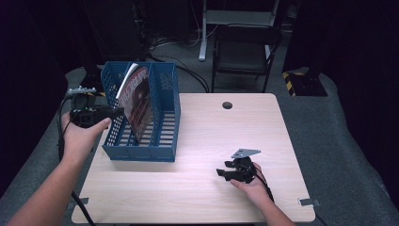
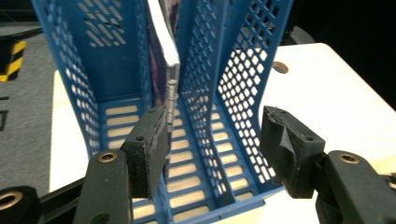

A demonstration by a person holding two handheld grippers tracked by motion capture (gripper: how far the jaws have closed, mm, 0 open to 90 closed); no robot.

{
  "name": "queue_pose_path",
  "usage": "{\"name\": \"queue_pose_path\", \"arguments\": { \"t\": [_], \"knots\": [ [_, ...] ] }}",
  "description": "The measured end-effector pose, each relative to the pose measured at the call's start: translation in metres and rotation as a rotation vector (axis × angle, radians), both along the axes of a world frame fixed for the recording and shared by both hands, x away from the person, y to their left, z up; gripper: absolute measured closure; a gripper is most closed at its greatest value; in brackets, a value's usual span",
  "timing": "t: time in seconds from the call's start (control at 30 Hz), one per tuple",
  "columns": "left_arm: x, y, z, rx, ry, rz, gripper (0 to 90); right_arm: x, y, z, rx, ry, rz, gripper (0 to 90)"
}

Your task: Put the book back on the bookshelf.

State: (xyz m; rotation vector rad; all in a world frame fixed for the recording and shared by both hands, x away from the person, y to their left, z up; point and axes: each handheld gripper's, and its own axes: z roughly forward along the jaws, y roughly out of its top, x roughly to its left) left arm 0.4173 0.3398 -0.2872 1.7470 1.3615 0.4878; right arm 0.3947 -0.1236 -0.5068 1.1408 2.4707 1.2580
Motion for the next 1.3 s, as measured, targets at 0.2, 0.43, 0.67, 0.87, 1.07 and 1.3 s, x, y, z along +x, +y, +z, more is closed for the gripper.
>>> {"name": "queue_pose_path", "arguments": {
  "t": [0.2, 0.43, 0.67, 0.87, 1.07, 1.3],
  "knots": [
    [-0.007, -0.006, 0.0, 0.008, -0.002, -0.037, 41.9, 0.001, 0.0, 0.0, 0.001, 0.004, 0.0, 44.7],
    [-0.015, -0.02, 0.0, -0.003, -0.016, -0.105, 41.9, 0.002, 0.0, -0.001, 0.004, -0.002, 0.004, 44.7],
    [-0.019, -0.04, -0.008, -0.001, -0.012, -0.18, 41.9, 0.002, -0.001, 0.001, 0.015, 0.004, -0.005, 44.7],
    [-0.02, -0.057, -0.021, 0.006, -0.015, -0.251, 41.9, 0.002, -0.001, 0.0, 0.004, 0.006, -0.002, 44.4],
    [-0.02, -0.069, -0.036, 0.014, 0.013, -0.288, 41.9, 0.002, -0.003, -0.001, 0.012, 0.013, -0.005, 44.1],
    [-0.023, -0.08, -0.047, 0.043, 0.013, -0.317, 41.9, 0.001, -0.003, -0.001, 0.015, 0.012, -0.008, 43.9]
  ]
}}
